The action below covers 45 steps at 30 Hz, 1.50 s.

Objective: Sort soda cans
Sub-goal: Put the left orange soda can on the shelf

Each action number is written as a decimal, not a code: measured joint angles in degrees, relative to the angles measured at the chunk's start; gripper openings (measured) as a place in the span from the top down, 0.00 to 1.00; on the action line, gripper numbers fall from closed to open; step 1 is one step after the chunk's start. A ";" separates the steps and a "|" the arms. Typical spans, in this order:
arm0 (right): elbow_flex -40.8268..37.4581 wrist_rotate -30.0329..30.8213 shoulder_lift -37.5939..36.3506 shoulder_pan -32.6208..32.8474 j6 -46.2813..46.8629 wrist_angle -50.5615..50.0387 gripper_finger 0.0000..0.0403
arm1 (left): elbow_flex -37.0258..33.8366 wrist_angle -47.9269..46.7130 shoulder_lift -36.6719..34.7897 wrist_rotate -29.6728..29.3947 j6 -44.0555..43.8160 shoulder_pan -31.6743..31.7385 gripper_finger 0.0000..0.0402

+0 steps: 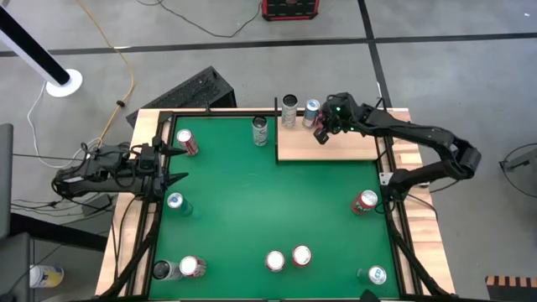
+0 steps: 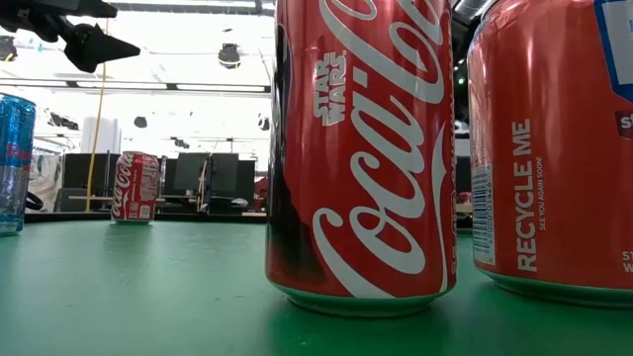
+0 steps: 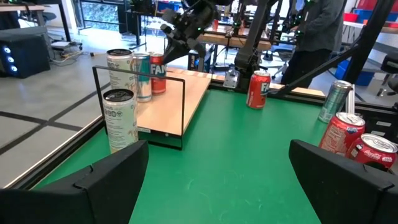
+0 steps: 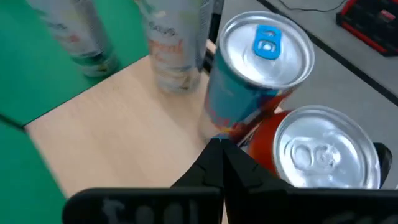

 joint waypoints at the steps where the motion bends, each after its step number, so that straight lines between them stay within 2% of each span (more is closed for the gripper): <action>1: 0.00 0.15 0.37 -0.01 -0.01 0.68 0.96 | 0.00 0.00 -0.01 -0.01 0.00 -0.01 0.07; 5: 0.00 0.50 0.89 0.05 0.03 1.74 0.96 | 0.01 0.00 0.00 0.00 0.00 -0.01 0.07; 11: 0.00 5.06 0.86 -0.01 0.59 1.73 0.96 | 0.01 0.00 -0.01 -0.01 0.00 0.00 0.07; 45: 0.02 12.31 0.78 -0.03 4.68 -5.64 0.96 | 0.01 0.00 0.01 -0.01 0.00 0.00 0.07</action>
